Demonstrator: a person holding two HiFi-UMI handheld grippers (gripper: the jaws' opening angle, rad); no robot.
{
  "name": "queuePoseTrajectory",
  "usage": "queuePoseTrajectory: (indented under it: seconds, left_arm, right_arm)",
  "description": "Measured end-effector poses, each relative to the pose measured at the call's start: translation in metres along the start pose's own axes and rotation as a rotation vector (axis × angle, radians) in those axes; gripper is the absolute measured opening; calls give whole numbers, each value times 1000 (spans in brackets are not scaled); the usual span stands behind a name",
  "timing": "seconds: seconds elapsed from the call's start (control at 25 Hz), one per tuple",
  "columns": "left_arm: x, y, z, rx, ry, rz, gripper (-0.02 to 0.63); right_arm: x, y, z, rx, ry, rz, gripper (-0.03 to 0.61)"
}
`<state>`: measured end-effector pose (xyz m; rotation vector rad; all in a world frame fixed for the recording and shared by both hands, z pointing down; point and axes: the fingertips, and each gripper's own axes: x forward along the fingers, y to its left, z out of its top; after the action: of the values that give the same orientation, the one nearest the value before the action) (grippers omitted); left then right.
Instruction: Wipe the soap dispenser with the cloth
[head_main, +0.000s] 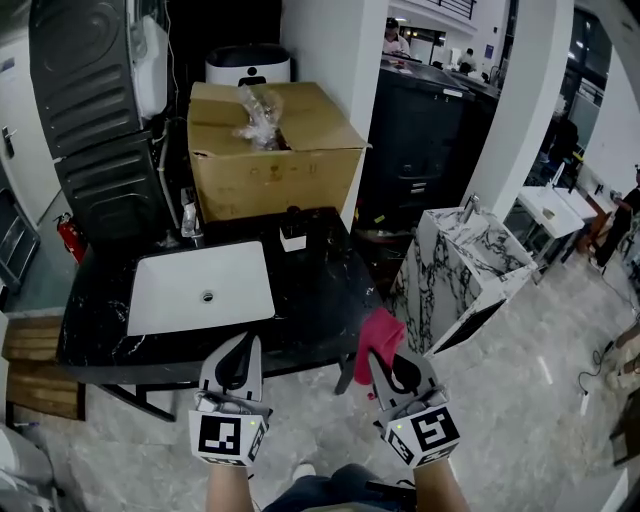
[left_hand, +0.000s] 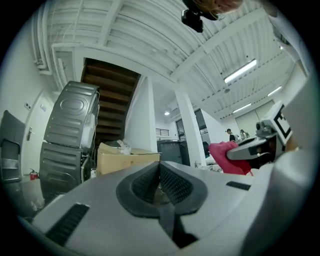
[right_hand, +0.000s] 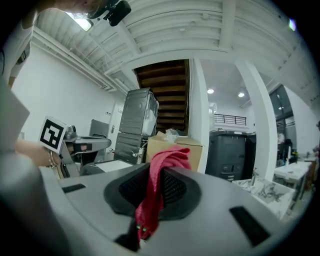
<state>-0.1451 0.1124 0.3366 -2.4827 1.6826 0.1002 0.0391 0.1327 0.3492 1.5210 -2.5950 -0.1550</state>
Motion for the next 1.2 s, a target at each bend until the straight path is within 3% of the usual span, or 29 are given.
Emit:
queuePoseTrajectory:
  seconds: [0.2, 0.28, 0.44, 0.56, 0.64, 0.76, 1.2]
  left_arm:
    - [33, 9, -13, -75, -1, -26, 13]
    - [49, 16, -22, -65, 16, 2, 14]
    - [88, 36, -52, -37, 126, 82, 17]
    - [123, 40, -68, -46, 167, 59, 99]
    - [148, 39, -70, -79, 152, 33, 270]
    - [185, 43, -71, -108, 103, 50, 368]
    - [294, 57, -122, -137, 123, 119, 382]
  right_arm:
    - [28, -27, -8, 16, 19, -23, 49]
    - [43, -41, -10, 25, 11, -26, 49]
    - [81, -73, -18, 36, 14, -25, 49]
    - [114, -98, -21, 37, 14, -9, 49]
    - [135, -114, -21, 44, 10, 10, 49]
    - [166, -136, -22, 47, 5, 46, 49]
    - [266, -193, -36, 88, 11, 199, 49]
